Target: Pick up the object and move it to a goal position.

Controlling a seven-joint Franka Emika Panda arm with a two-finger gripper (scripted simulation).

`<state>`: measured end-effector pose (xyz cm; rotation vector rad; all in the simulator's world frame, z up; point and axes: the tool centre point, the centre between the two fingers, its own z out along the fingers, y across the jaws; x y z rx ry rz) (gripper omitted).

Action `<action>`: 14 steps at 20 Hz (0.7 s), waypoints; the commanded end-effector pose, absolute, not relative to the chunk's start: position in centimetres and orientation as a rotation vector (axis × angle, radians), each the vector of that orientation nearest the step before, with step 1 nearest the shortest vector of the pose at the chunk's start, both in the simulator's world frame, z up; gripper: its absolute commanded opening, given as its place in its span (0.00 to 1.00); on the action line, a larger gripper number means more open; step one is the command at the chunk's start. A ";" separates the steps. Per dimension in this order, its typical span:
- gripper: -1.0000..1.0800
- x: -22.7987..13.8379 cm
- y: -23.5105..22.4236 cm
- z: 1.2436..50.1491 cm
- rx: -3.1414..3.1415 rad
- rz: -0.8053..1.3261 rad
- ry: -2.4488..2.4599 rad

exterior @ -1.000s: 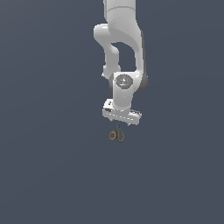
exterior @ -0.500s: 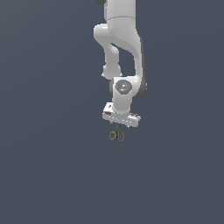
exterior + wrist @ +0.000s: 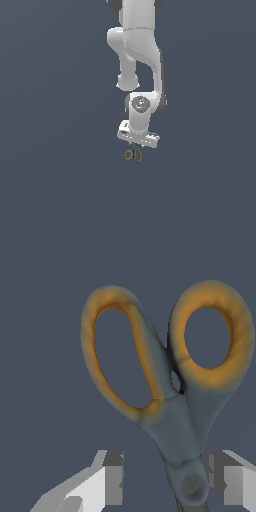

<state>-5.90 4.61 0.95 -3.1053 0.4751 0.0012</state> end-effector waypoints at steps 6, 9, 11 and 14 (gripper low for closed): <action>0.00 -5.8 4.6 0.8 -3.105 0.000 0.476; 0.00 -5.9 4.6 1.0 -3.105 0.000 0.476; 0.00 -5.9 4.6 1.1 -3.105 0.000 0.476; 0.00 -5.8 4.7 1.7 -3.105 0.000 0.476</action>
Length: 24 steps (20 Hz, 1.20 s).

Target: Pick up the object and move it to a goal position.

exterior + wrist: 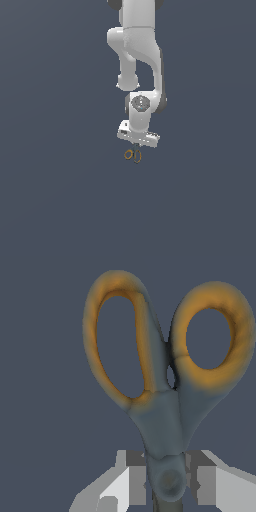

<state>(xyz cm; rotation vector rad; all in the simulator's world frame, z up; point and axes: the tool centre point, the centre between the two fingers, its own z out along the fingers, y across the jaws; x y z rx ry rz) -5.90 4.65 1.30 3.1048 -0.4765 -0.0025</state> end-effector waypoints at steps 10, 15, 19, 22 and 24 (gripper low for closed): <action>0.00 -5.2 5.9 7.3 3.105 0.000 -0.477; 0.00 -4.7 6.9 12.2 3.105 0.000 -0.477; 0.00 -4.1 7.9 16.6 3.104 0.000 -0.477; 0.00 -3.8 8.5 19.8 3.104 0.001 -0.477; 0.00 -3.5 9.0 21.9 3.104 0.001 -0.477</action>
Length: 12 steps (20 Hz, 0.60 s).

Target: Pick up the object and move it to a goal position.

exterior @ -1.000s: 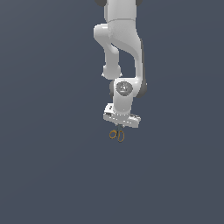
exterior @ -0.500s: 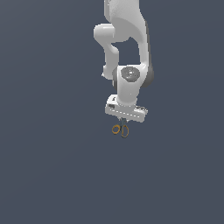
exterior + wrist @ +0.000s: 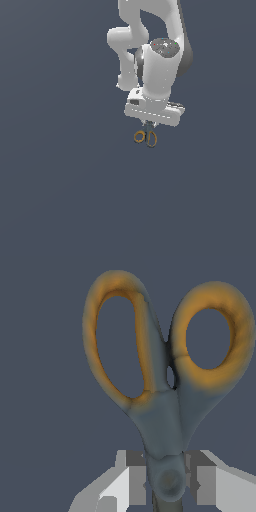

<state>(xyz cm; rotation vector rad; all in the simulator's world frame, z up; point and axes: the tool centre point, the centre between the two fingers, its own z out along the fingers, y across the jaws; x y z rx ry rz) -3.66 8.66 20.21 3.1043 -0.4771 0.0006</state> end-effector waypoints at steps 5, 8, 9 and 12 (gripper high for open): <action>0.00 -2.8 10.1 27.1 3.104 0.001 -0.477; 0.00 -2.4 10.8 30.1 3.104 0.001 -0.477; 0.00 -2.3 11.0 31.1 3.104 0.001 -0.477; 0.00 -1.9 11.6 34.1 3.104 0.001 -0.477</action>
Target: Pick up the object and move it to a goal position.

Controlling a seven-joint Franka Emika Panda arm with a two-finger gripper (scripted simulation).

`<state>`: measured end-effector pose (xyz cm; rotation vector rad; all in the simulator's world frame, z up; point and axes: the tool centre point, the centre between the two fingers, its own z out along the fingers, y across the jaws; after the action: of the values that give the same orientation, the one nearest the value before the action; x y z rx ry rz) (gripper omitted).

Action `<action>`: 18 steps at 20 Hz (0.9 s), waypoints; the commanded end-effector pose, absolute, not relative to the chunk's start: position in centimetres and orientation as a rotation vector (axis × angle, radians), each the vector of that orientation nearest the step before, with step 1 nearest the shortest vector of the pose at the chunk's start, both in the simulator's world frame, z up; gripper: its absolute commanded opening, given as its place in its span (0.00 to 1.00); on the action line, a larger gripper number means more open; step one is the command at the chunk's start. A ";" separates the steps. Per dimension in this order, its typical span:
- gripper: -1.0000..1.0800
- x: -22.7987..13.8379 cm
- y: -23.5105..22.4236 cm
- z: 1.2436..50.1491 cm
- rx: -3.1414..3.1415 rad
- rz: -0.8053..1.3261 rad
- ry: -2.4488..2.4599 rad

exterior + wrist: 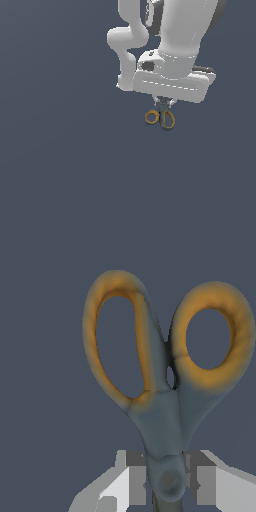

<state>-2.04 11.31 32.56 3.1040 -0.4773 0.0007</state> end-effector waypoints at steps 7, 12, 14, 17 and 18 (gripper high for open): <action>0.00 -0.9 13.0 40.3 3.104 0.000 -0.477; 0.00 -0.3 13.8 43.8 3.105 0.000 -0.476; 0.00 0.0 14.1 45.0 3.105 0.000 -0.476; 0.00 0.3 14.4 46.4 3.105 0.000 -0.476; 0.00 0.3 14.5 46.8 3.105 0.000 -0.476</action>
<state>0.21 14.36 46.08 3.1049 -0.4761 0.0002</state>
